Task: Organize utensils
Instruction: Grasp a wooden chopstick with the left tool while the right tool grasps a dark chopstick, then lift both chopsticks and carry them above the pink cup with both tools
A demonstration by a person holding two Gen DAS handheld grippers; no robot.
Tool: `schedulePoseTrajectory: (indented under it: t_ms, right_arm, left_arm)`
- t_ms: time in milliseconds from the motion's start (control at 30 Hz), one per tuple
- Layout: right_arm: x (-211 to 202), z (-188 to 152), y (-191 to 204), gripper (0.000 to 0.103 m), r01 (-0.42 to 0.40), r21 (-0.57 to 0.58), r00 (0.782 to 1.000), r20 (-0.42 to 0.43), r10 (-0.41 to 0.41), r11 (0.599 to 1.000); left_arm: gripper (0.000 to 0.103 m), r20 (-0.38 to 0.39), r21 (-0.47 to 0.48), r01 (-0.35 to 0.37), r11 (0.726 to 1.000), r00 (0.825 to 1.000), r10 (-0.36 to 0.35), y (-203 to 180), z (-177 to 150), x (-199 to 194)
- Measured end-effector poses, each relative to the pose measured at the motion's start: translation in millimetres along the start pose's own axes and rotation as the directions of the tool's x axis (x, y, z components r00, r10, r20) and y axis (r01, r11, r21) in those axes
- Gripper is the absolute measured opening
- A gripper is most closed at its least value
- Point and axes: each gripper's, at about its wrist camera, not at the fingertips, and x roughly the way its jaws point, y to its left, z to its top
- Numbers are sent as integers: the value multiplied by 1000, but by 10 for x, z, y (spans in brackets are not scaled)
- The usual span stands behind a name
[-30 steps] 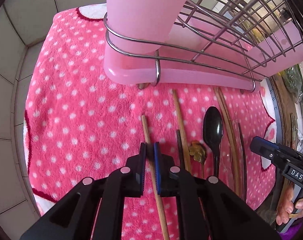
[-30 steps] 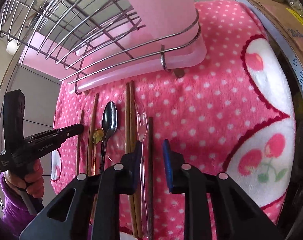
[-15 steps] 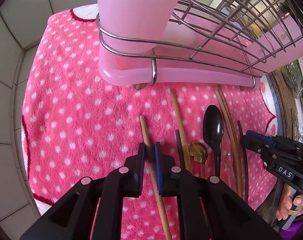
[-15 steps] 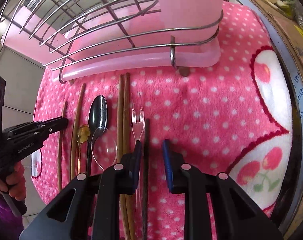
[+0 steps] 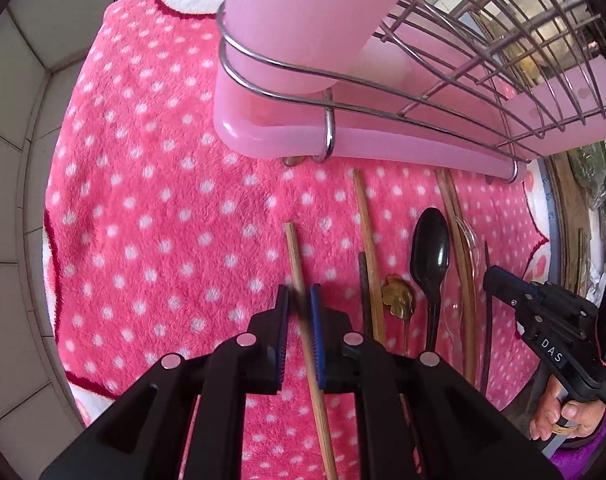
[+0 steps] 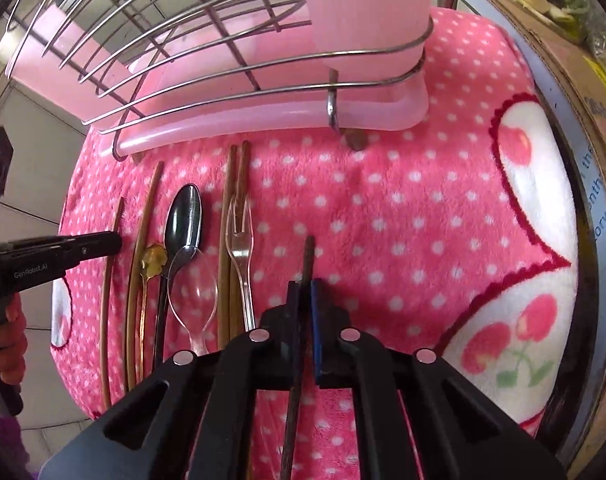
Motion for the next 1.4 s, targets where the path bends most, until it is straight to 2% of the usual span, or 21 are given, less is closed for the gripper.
schedulePoseTrajectory:
  t_ms: [167, 200, 333, 467, 600, 700, 833, 900, 1067, 1300, 1400]
  right_arm:
    - [-33, -64, -38, 6, -28, -2, 999, 46, 28, 1000]
    - [-36, -78, -55, 6, -45, 8, 997, 59, 45, 999]
    - [-143, -182, -281, 5, -146, 65, 984, 108, 139, 987]
    - [-338, -268, -373, 5, -191, 72, 969, 176, 176, 979]
    - [-546, -354, -344, 5, -213, 52, 947, 256, 193, 976]
    - [-738, -434, -344, 5, -193, 20, 932, 318, 177, 981]
    - [-1053, -564, -333, 5, -191, -19, 887, 424, 181, 981]
    - [-1190, -634, -317, 5, -188, -37, 864, 470, 183, 982]
    - [-1480, -746, -316, 5, -178, -59, 826, 534, 181, 982]
    - [-1936, -664, -251, 5, -154, -102, 769, 612, 184, 983]
    - [-2161, -507, -280, 5, -154, -110, 744, 641, 189, 982]
  left_arm:
    - [11, -10, 14, -84, 996, 996, 84, -177, 69, 36]
    - [8, -2, 18, -91, 996, 996, 91, -197, 63, 35]
    - [5, 28, -18, -33, 999, 999, 34, -134, -78, -103]
    - [5, 125, -9, 11, 1000, 992, -10, -56, -299, -391]
    - [5, 259, 6, 47, 999, 965, -47, -22, -476, -738]
    - [5, 365, 25, 58, 998, 929, -63, -54, -629, -1034]
    - [5, 521, 50, 96, 994, 846, -108, -31, -774, -1446]
    - [5, 576, 55, 112, 992, 808, -123, -27, -861, -1615]
    - [5, 666, 63, 160, 985, 728, -161, -8, -1049, -1929]
    - [5, 763, 86, 137, 987, 628, -153, -31, -1088, -2532]
    - [5, 790, 102, 129, 986, 592, -159, -59, -1048, -2794]
